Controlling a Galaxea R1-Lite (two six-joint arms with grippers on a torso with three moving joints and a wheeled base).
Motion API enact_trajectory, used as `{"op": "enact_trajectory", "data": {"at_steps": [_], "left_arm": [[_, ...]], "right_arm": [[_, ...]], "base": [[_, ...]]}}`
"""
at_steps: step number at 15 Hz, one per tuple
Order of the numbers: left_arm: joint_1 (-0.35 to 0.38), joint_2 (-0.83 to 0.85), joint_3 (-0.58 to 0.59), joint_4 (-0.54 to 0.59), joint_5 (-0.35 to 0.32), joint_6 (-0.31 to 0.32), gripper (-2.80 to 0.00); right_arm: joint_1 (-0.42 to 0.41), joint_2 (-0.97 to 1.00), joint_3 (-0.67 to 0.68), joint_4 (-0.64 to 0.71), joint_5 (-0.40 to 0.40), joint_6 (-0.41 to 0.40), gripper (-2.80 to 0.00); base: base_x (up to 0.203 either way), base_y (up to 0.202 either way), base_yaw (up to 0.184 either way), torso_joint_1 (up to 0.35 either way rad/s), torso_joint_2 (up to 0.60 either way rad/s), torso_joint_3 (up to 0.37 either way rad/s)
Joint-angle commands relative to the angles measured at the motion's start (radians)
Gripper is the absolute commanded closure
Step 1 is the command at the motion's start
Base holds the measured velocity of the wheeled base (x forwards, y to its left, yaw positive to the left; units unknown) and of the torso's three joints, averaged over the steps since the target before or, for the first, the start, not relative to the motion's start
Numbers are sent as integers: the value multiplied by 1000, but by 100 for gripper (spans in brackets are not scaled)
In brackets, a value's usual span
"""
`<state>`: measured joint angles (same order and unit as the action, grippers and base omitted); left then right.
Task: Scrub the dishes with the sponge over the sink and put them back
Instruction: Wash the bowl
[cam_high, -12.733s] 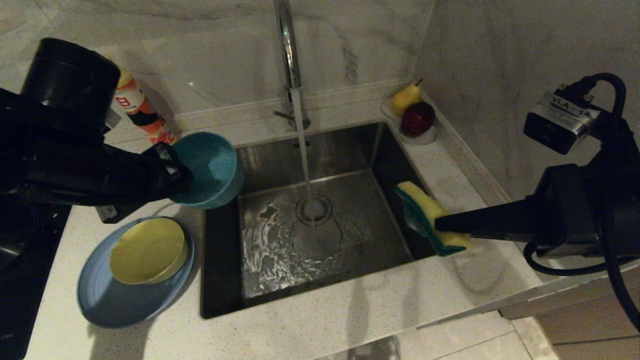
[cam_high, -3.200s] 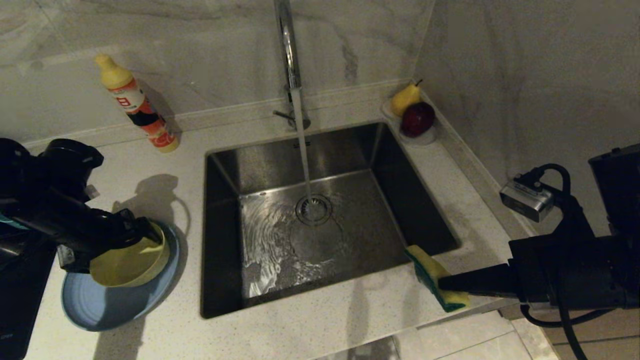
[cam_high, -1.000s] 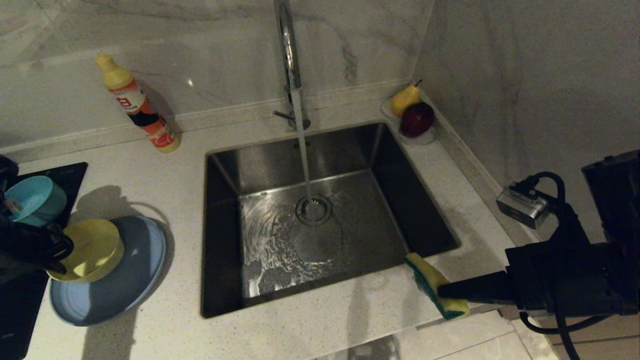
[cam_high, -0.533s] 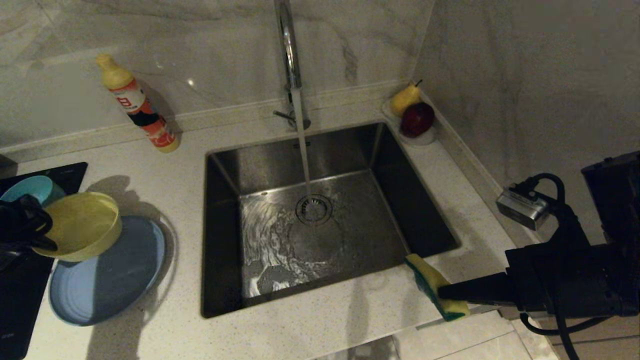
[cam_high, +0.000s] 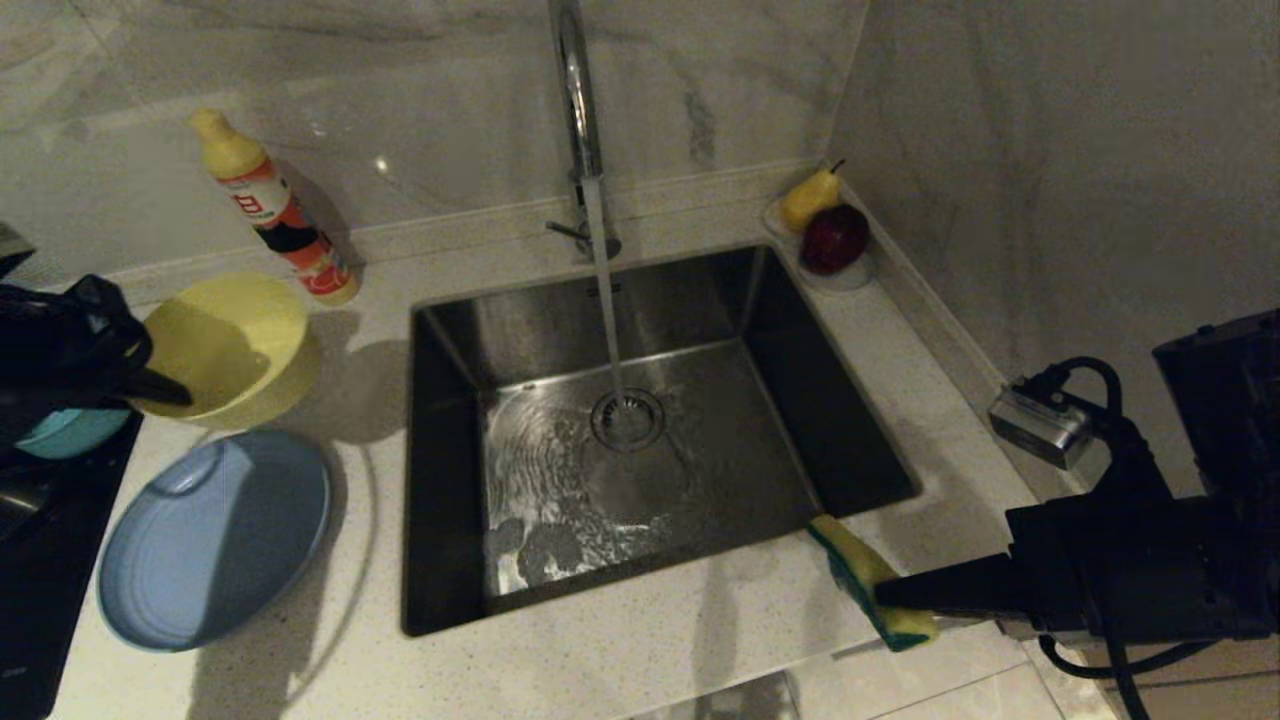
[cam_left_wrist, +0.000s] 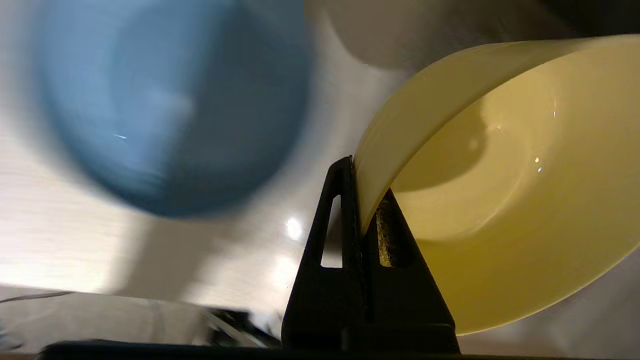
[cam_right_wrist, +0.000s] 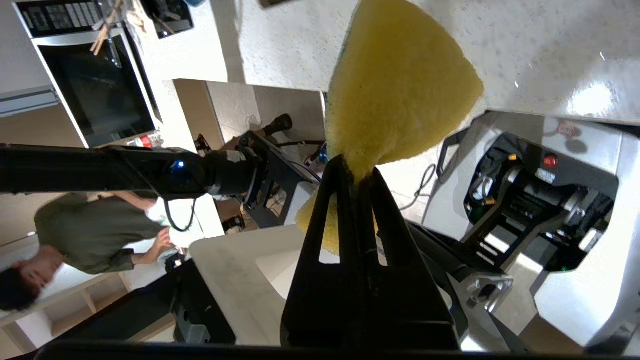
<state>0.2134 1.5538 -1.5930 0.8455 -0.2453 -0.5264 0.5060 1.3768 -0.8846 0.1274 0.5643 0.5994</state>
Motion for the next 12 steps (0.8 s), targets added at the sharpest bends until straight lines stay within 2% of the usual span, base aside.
{"op": "enact_trajectory", "data": {"at_steps": [1,3,6,8,12], "left_arm": [[-193,25,-20,2,11,-77,0],[-316,98,-57,-25,62,-159,0],[-449,241,-133,-76,180,-232,0],[-503,345,-213,-88,232,-282,0],[-560,479,-285,-147,257,-331,0]], "right_arm": [[0,3,26,-27,3,3,0],[0,-1,53,-83,2,5,0],[0,4,55,-89,2,4,0],[0,-5,50,-91,3,2,0],[0,-22,55,-90,2,0,0]], "base": [[0,0,0,0,0,0],[0,0,0,0,0,0],[0,0,0,0,0,0],[0,0,0,0,0,0],[0,0,0,0,0,0]]}}
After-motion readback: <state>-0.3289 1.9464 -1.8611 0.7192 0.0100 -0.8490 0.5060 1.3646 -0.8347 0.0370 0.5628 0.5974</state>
